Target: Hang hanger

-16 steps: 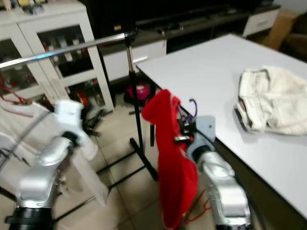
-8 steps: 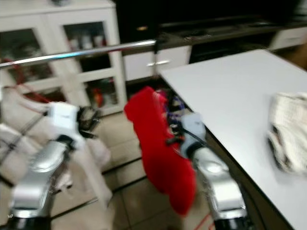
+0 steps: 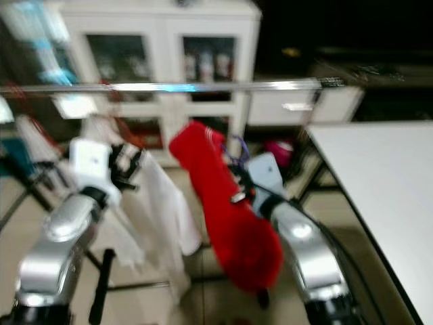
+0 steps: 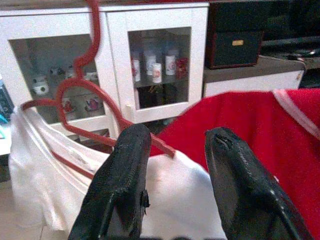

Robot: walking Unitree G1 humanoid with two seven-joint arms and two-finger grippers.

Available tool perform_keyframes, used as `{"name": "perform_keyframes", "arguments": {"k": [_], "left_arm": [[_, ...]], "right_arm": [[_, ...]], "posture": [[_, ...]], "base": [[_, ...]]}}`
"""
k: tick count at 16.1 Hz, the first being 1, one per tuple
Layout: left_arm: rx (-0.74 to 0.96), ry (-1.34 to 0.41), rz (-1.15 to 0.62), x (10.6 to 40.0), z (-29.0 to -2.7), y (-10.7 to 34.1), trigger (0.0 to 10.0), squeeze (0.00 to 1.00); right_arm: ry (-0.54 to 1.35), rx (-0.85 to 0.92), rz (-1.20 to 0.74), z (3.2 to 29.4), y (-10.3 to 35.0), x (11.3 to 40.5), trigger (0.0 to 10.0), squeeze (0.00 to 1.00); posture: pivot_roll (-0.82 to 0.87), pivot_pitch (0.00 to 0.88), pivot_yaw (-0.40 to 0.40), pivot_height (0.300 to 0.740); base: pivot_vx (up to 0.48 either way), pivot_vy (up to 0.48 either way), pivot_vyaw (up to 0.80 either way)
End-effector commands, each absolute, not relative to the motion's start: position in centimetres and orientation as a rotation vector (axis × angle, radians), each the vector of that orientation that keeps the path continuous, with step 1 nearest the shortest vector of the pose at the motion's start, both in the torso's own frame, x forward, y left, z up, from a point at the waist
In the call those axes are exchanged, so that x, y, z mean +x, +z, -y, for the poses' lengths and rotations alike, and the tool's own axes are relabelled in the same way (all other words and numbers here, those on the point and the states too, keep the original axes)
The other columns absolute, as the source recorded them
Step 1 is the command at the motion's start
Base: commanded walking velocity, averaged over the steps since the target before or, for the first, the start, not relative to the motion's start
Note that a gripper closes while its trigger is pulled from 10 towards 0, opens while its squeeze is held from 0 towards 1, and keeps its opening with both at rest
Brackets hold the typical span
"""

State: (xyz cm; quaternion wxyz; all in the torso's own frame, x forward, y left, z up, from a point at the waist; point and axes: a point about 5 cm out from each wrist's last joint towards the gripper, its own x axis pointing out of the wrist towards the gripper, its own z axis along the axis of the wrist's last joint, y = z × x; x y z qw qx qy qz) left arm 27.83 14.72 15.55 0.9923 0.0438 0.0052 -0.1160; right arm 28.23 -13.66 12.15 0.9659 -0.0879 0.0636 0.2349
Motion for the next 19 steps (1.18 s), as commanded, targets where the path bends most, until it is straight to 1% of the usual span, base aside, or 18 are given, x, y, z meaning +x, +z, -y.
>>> {"name": "perform_keyframes", "arguments": {"k": [1,3,5,7,9,10,12,13,15,18,19], "left_arm": [[0.123,-0.220,0.011,27.6,-15.3,16.1,10.0,0.00],[0.130,-0.239,0.020,27.2,-15.2,16.2,10.0,0.00],[0.144,-0.339,0.087,26.9,-14.6,17.5,10.0,0.00],[0.147,-0.361,0.105,26.8,-14.4,17.7,10.0,0.00],[0.170,-0.433,0.108,26.9,-14.1,17.9,10.0,0.00],[0.184,-0.455,0.095,26.9,-14.0,17.8,10.0,0.00],[0.230,-0.558,0.046,26.6,-14.0,17.3,10.0,0.00],[0.251,-0.638,0.014,26.2,-13.9,17.1,10.0,0.00],[0.268,-0.730,-0.014,25.8,-14.2,17.2,10.0,0.00],[0.287,-0.776,-0.022,25.6,-14.5,17.5,10.0,0.00],[0.285,-0.814,-0.034,25.4,-14.5,17.5,10.0,0.00]], "right_arm": [[0.512,-0.138,0.005,12.9,14.7,28.8,10.0,0.00],[0.524,-0.070,0.073,13.2,15.7,28.9,10.0,0.00],[0.512,-0.004,0.197,13.9,17.9,29.2,10.0,0.00],[0.510,0.002,0.217,14.0,18.2,29.3,10.0,0.00],[0.504,-0.011,0.237,14.2,18.7,29.8,10.0,0.00],[0.496,-0.016,0.230,14.1,18.8,30.2,10.0,0.00],[0.479,-0.038,0.196,14.0,18.9,31.6,10.0,0.00],[0.462,-0.061,0.158,13.9,18.9,32.7,10.0,0.00],[0.408,-0.099,0.091,14.0,18.9,34.7,10.0,0.00],[0.382,-0.108,0.037,13.8,19.1,36.5,10.0,0.00],[0.384,-0.141,-0.022,13.3,19.1,38.0,10.0,0.00]], "posture": [[-0.07,0.000,-0.038,0.710],[-0.05,0.000,-0.047,0.710],[-0.06,0.000,-0.044,0.710],[-0.06,0.000,-0.044,0.710],[-0.07,0.000,-0.032,0.710],[-0.07,0.000,-0.032,0.710],[-0.07,0.000,-0.026,0.710],[-0.07,0.000,-0.023,0.710],[-0.06,0.000,-0.027,0.710],[-0.06,0.000,-0.022,0.710],[-0.07,0.000,-0.017,0.710]], "base": [[0.349,0.000,0.00],[0.000,0.000,0.00],[0.000,0.000,0.00],[0.000,0.000,0.00],[0.000,0.000,0.00],[0.000,0.000,0.00],[0.000,0.000,0.00],[0.000,0.000,0.00],[0.000,0.000,0.00],[0.000,0.000,0.00],[0.000,0.000,0.00]]}}
